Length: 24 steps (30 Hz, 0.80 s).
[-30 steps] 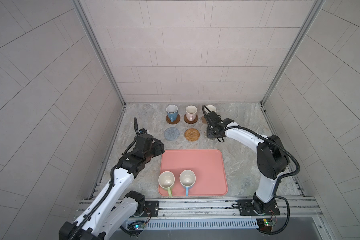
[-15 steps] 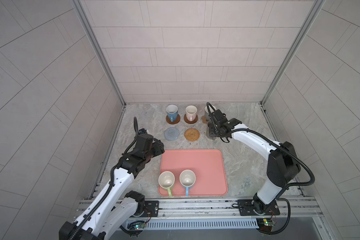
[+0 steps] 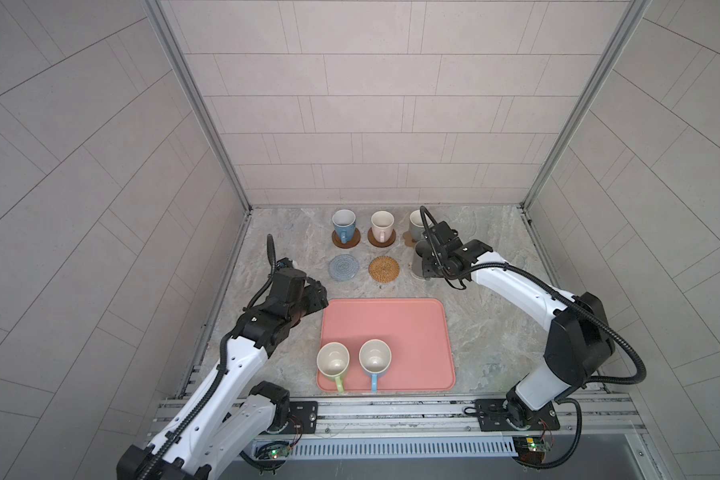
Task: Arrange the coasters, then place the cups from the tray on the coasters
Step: 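Open right gripper and raise it off the grey mug while left arm reaches toward tray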
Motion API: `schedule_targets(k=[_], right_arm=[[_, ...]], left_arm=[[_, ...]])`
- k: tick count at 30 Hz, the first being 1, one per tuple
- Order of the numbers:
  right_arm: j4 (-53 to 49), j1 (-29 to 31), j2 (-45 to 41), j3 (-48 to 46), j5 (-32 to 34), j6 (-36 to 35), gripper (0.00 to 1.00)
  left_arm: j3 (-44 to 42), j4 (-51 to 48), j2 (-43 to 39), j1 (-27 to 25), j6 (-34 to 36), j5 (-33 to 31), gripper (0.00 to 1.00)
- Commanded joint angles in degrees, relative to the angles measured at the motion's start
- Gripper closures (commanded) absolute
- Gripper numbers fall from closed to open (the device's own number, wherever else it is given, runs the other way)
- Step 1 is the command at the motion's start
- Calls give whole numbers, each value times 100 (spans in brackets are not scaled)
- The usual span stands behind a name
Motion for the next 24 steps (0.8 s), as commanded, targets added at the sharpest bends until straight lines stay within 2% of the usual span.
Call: schedule_targets(k=[1, 7, 12, 15, 19, 24], right_arm=[[-175, -36, -433, -76, 41, 95, 50], [-502, -173, -961, -178, 176, 161, 50], [-760, -564, -1472, -368, 195, 320, 50], [-743, -814, -1817, -569, 108, 353, 50], [-726, -1028, -2183, -799, 48, 376, 50], [-771, -1186, -2359, -939, -165, 408, 50]], left_arm=[[164, -159, -79, 29, 9, -69, 27], [377, -299, -39, 13, 163, 76, 27], [694, -562, 107, -225, 260, 91, 27], [949, -760, 242, -655, 264, -124, 27], [1348, -1073, 506, -1480, 125, -548, 27], [1703, -1587, 804, -2224, -634, -553, 27]])
